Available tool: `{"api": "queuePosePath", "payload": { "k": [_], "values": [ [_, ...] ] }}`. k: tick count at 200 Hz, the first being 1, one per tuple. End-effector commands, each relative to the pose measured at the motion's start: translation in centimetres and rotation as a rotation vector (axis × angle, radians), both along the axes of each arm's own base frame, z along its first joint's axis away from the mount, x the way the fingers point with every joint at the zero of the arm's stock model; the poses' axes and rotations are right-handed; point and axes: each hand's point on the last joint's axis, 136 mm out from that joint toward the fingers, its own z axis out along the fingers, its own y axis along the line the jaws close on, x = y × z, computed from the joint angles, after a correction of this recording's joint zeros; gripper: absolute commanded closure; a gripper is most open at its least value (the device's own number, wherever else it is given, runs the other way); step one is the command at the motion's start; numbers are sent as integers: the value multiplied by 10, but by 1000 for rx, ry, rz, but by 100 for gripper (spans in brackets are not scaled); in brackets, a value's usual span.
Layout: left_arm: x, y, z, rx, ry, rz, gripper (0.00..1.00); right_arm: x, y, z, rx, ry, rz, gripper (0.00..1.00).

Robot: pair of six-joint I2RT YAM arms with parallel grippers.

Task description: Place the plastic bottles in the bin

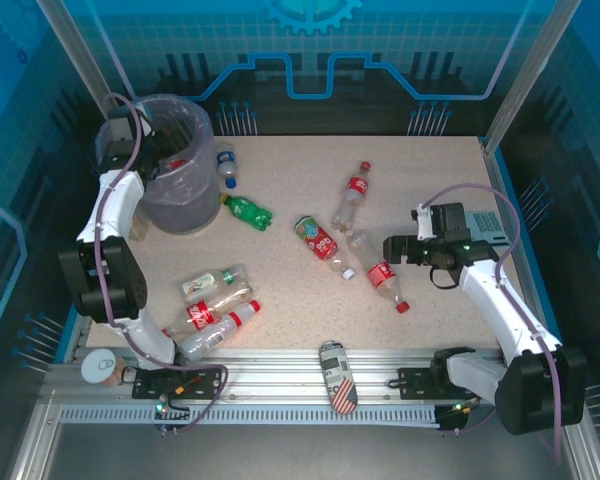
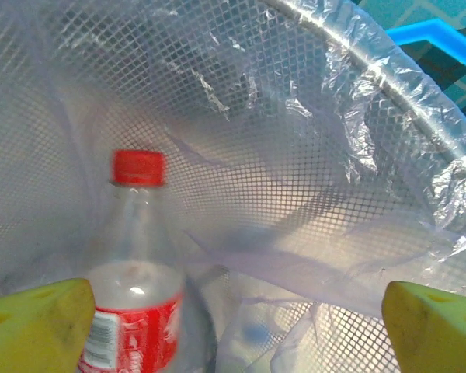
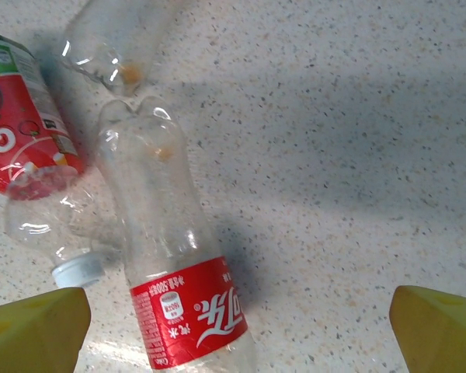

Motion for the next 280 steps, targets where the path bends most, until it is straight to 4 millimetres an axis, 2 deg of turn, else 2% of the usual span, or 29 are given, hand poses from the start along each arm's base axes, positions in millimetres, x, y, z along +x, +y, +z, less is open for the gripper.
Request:
{"api": "queuePosePath", "payload": {
  "k": [1, 15, 36, 72, 84, 95, 114, 132, 151, 171, 199, 223, 250, 261, 265, 280],
  "values": [
    [-5, -5, 43, 36, -63, -26, 2, -1, -9, -6, -47, 50, -17, 0],
    [-10, -3, 57, 54, -82, -21, 1, 1, -6, -13, -59, 75, -5, 0],
    [-22, 0, 89, 96, -125, -8, 1, 1, 5, -23, -92, 122, 35, 0],
    [-64, 0, 150, 126, -182, 39, 1, -10, 19, -49, -114, 231, 81, 0],
    [-79, -12, 163, 95, -202, 19, 1, -12, 26, -56, -106, 254, 97, 0],
    [-91, -27, 166, 55, -210, -6, 1, -16, 31, -65, -104, 284, 105, 1],
    [-110, -78, 168, -34, -241, -127, 1, -24, 34, -81, -101, 357, 95, 5],
    [-127, -131, 161, -84, -246, -243, 1, -28, 37, -92, -104, 397, 98, 7],
    [-143, -176, 146, -159, -226, -336, 1, -33, 35, -102, -121, 433, 100, 7],
    [-162, -216, 112, -258, -165, -409, 1, -36, 32, -111, -146, 465, 95, 10],
    [-181, -258, 63, -287, -38, -465, 1, -34, 33, -114, -147, 484, 98, 19],
    [-185, -286, 35, -342, 13, -494, 1, -37, 31, -112, -176, 493, 125, 25],
    [-179, -312, 8, -494, 50, -521, 1, -30, 27, -87, -178, 400, 121, 43],
    [-177, -326, 6, -571, 56, -561, 1, -26, 31, -74, -152, 346, 128, 47],
    [-176, -331, 4, -594, 69, -579, 1, -17, 35, -60, -135, 299, 134, 47],
    [-173, -348, 5, -669, 88, -636, 1, -10, 49, -37, -72, 189, 184, 51]
  ]
}}
